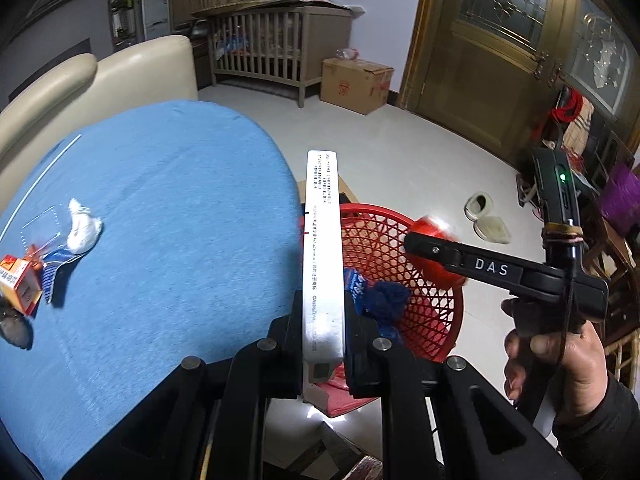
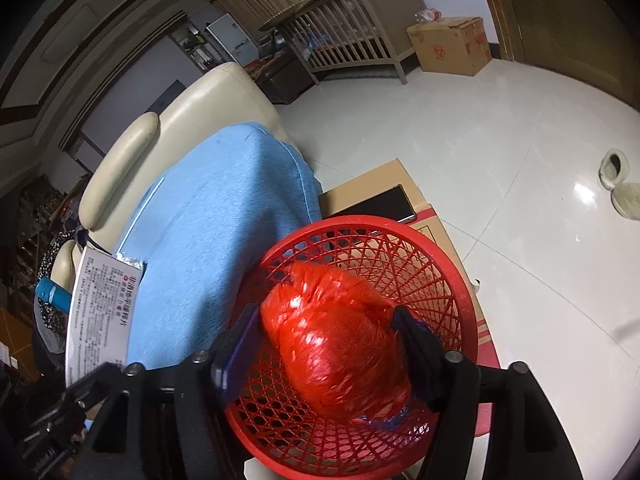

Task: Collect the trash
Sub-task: 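Carry the red bag and white leaflet to the red wastebasket and release both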

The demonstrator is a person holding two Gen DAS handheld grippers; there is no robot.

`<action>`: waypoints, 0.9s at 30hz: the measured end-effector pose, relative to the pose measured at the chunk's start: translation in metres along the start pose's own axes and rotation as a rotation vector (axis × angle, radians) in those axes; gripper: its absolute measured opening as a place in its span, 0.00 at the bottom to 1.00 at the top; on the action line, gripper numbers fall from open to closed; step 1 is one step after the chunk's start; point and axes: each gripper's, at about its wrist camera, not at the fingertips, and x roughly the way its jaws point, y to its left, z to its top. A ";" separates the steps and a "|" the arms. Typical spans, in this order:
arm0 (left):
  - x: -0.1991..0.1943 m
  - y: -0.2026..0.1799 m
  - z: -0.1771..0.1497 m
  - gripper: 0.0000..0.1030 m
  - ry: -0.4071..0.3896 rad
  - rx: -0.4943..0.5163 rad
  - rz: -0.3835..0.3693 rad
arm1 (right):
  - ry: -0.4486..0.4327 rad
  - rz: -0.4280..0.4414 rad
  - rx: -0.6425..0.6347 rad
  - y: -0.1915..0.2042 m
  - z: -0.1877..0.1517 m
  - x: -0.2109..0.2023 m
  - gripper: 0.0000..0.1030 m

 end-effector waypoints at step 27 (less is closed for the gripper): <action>0.031 -0.019 0.020 0.69 0.074 0.011 -0.101 | -0.149 -0.012 0.080 -0.026 0.028 -0.054 0.84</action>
